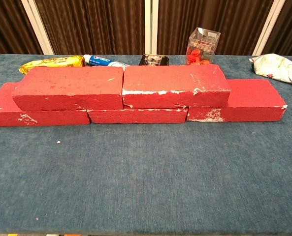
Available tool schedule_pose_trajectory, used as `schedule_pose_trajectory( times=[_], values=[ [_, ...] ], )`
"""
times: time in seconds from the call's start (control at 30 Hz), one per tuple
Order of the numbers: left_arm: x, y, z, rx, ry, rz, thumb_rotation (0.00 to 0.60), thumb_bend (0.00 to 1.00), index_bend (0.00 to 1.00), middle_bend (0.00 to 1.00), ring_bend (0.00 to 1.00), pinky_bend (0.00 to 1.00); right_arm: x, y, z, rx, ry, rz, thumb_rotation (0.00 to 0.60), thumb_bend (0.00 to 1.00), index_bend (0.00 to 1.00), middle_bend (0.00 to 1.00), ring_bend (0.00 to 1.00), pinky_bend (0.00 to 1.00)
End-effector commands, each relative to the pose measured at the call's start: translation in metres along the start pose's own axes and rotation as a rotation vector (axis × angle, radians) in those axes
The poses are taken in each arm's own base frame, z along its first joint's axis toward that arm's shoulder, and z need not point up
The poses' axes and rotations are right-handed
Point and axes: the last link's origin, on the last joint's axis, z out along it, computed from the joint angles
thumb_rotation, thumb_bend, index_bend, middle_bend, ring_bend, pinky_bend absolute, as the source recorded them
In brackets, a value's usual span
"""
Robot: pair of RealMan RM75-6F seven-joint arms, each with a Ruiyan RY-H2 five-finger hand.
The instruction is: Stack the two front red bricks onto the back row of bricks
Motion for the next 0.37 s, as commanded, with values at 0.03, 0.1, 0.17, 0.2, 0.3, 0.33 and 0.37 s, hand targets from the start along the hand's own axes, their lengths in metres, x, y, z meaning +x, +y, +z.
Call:
schedule_pose_trajectory(
  times=[0.03, 0.1, 0.17, 0.2, 0.3, 0.33, 0.37],
  values=[
    [-0.008, -0.005, -0.001, 0.003, 0.038, 0.043, 0.6, 0.0, 0.0, 0.0, 0.0, 0.0, -0.014, 0.007, -0.014, -0.028, -0.007, 0.027, 0.6, 0.0, 0.0, 0.0, 0.0, 0.0],
    [-0.011, -0.007, 0.001, -0.006, 0.037, 0.071, 0.6, 0.0, 0.0, 0.0, 0.0, 0.0, -0.017, 0.01, -0.013, -0.036, -0.008, 0.032, 0.6, 0.0, 0.0, 0.0, 0.0, 0.0],
    [-0.013, -0.011, 0.004, -0.009, 0.024, 0.116, 0.6, 0.0, 0.0, 0.0, 0.0, 0.0, -0.019, 0.011, -0.011, -0.035, -0.009, 0.037, 0.6, 0.0, 0.0, 0.0, 0.0, 0.0],
    [-0.014, -0.012, 0.005, -0.01, 0.016, 0.134, 0.6, 0.0, 0.0, 0.0, 0.0, 0.0, -0.019, 0.011, -0.01, -0.033, -0.01, 0.039, 0.6, 0.0, 0.0, 0.0, 0.0, 0.0],
    [-0.015, -0.012, 0.009, -0.016, -0.01, 0.168, 0.6, 0.0, 0.0, 0.0, 0.0, 0.0, -0.021, 0.01, -0.009, -0.027, -0.01, 0.042, 0.6, 0.0, 0.0, 0.0, 0.0, 0.0],
    [-0.015, -0.012, 0.009, -0.018, -0.019, 0.178, 0.6, 0.0, 0.0, 0.0, 0.0, 0.0, -0.021, 0.01, -0.009, -0.028, -0.011, 0.042, 0.6, 0.0, 0.0, 0.0, 0.0, 0.0],
    [-0.016, -0.012, 0.009, -0.021, -0.027, 0.191, 0.6, 0.0, 0.0, 0.0, 0.0, 0.0, -0.021, 0.01, -0.008, -0.029, -0.011, 0.042, 0.6, 0.0, 0.0, 0.0, 0.0, 0.0]
  ],
)
